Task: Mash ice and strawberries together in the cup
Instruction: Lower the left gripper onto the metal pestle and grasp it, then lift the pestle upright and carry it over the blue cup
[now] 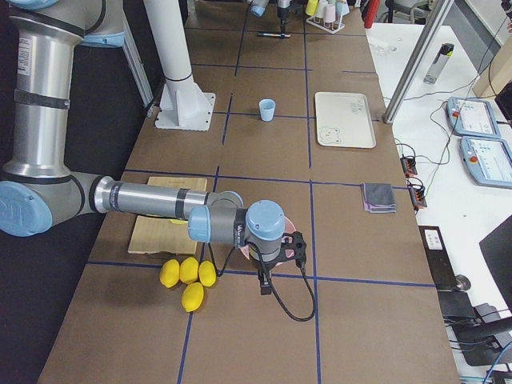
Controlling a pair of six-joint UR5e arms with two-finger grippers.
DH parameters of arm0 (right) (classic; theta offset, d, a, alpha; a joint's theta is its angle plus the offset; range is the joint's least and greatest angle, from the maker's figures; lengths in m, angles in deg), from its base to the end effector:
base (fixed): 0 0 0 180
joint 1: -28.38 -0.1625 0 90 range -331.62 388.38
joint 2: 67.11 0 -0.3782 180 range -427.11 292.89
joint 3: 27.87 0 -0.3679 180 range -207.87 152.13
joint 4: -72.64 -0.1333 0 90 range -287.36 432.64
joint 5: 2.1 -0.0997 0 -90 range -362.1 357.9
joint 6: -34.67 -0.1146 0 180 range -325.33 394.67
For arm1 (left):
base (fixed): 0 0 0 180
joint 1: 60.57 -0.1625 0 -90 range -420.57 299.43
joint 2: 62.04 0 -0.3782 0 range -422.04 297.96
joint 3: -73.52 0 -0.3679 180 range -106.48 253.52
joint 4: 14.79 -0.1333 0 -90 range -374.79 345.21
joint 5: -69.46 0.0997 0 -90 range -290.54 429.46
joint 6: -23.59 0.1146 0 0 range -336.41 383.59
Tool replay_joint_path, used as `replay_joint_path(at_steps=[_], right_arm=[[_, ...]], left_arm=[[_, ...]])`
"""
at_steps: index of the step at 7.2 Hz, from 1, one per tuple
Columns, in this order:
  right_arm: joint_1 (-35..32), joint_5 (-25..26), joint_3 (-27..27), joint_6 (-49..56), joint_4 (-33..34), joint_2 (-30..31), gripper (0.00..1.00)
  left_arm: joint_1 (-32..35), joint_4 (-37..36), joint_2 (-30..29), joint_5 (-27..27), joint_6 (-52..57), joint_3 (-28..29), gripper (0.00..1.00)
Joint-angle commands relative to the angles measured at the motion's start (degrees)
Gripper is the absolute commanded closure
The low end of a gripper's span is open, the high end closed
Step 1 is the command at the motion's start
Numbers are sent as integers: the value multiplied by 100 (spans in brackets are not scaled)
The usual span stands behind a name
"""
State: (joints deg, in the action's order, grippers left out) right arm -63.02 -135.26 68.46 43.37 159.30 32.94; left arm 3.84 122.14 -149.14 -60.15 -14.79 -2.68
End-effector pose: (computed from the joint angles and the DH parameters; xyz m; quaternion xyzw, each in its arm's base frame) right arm 0.0647 -0.3988 0.6430 0.0293 -0.3666 -0.0580 0.9281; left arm 0.1460 -0.4444 0.6720 0.0348 0.4074 -0.0134 0.9125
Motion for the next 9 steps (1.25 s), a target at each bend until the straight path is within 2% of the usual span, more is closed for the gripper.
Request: replay_joint_path(at_steps=[1,6,7,9], right_arm=[[0,-8,9,-8,0,14,0],[0,0,18,-17,0,6,0],[-9,0,18,-17,0,6,0],[0,0,9,-17,0,6,0]], left_arm=[[-7,9,17,137,24,-96,100],[238,17,-44,155,401,-1667,100],[256,157,-305,146,1194,-1931,97],[256,271,-562,-177,850,-2276,100]])
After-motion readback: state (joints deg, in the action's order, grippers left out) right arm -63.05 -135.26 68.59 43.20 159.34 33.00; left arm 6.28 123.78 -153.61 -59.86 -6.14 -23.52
